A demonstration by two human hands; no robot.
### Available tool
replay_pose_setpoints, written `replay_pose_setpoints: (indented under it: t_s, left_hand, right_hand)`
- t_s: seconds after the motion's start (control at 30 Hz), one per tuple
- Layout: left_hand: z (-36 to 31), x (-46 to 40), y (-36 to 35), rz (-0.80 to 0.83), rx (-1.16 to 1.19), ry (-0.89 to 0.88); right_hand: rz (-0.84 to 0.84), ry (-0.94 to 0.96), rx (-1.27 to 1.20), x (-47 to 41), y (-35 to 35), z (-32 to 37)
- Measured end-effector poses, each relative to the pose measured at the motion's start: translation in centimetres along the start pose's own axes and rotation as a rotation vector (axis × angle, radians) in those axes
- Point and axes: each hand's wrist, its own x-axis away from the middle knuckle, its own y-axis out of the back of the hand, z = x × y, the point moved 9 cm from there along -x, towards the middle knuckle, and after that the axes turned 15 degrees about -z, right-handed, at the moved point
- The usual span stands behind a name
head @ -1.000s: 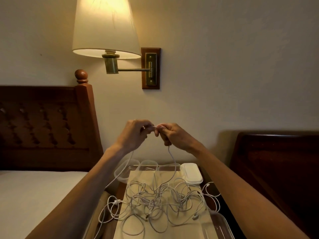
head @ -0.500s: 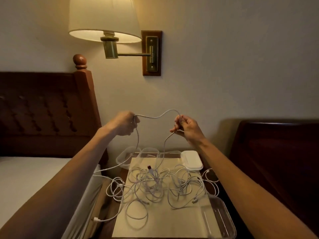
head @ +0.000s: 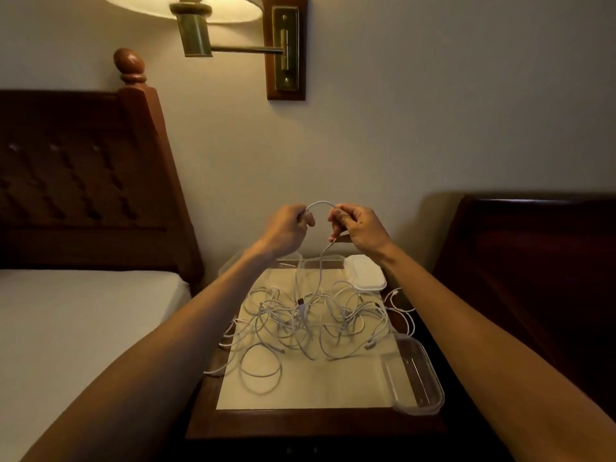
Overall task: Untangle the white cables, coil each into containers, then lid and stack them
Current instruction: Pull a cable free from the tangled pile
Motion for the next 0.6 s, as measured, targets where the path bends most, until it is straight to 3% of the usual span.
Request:
replay_pose_setpoints:
  t_s: [0.13, 0.37, 0.47, 0.6]
  left_hand:
    - [-2.6, -0.6, -0.1, -0.112, 0.0, -0.21]
    - [-5.3, 0.0, 4.3, -0.327, 0.26, -0.228]
    - [-4.3, 0.3, 6.2, -0.318, 0.19, -0.259]
    - [4.3, 1.7, 6.6, -0.176, -0.02, -0.025]
  right_hand:
    - [0.056, -0.051, -0.039, 3.1, -1.7, -4.1]
    - [0.122, -0.175, -0.034, 7.7, -5.8, -10.9]
    - [0.01, -0.248, -0.12, 6.6, -4.9, -10.6]
    - [-0.184, -0.266, -0.299, 2.7, -0.8, -7.9]
